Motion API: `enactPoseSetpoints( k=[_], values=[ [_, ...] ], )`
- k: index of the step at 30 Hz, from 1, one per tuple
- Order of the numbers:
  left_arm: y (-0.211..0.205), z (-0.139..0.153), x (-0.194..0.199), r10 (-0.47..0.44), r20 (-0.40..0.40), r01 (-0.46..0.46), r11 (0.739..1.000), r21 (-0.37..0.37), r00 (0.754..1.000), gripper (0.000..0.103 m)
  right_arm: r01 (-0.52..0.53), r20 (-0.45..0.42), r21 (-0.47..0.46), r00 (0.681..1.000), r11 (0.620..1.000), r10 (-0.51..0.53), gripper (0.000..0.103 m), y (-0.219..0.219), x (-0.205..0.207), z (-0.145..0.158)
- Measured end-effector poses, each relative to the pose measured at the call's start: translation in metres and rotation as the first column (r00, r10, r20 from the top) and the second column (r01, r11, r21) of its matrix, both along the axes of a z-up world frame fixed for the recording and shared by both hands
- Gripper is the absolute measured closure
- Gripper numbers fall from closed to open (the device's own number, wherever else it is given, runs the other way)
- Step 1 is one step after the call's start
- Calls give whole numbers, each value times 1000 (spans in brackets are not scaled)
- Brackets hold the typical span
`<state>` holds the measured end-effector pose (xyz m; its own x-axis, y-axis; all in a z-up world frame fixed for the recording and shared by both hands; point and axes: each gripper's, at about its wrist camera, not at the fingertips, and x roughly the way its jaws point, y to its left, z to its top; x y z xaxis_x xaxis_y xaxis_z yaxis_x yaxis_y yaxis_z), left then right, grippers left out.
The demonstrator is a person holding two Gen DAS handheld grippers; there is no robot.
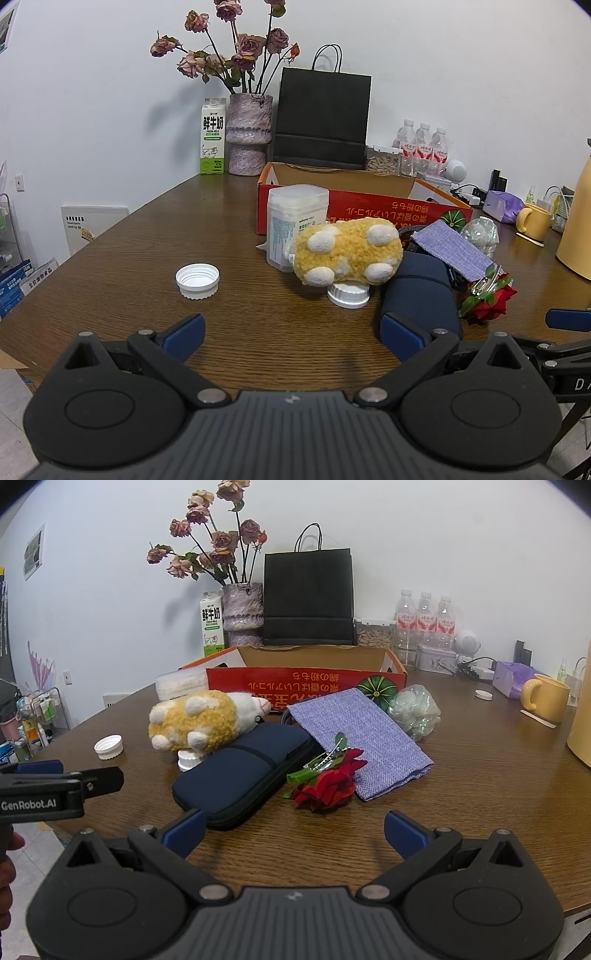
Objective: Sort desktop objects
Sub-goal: 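Reach the left tool toward the white bottle cap while the right tool reaches the red rose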
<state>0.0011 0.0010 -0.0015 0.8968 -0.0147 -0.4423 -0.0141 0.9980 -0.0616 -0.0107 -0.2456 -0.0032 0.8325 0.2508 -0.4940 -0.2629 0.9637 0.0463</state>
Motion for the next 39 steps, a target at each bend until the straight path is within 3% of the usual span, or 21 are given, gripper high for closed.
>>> enactPoseSetpoints(
  k=[39],
  values=[
    [4,7,5,27,3,-27,1000,5,1000,0,-8,5,-1,1000,1000,8,0,3,4,5]
  ],
)
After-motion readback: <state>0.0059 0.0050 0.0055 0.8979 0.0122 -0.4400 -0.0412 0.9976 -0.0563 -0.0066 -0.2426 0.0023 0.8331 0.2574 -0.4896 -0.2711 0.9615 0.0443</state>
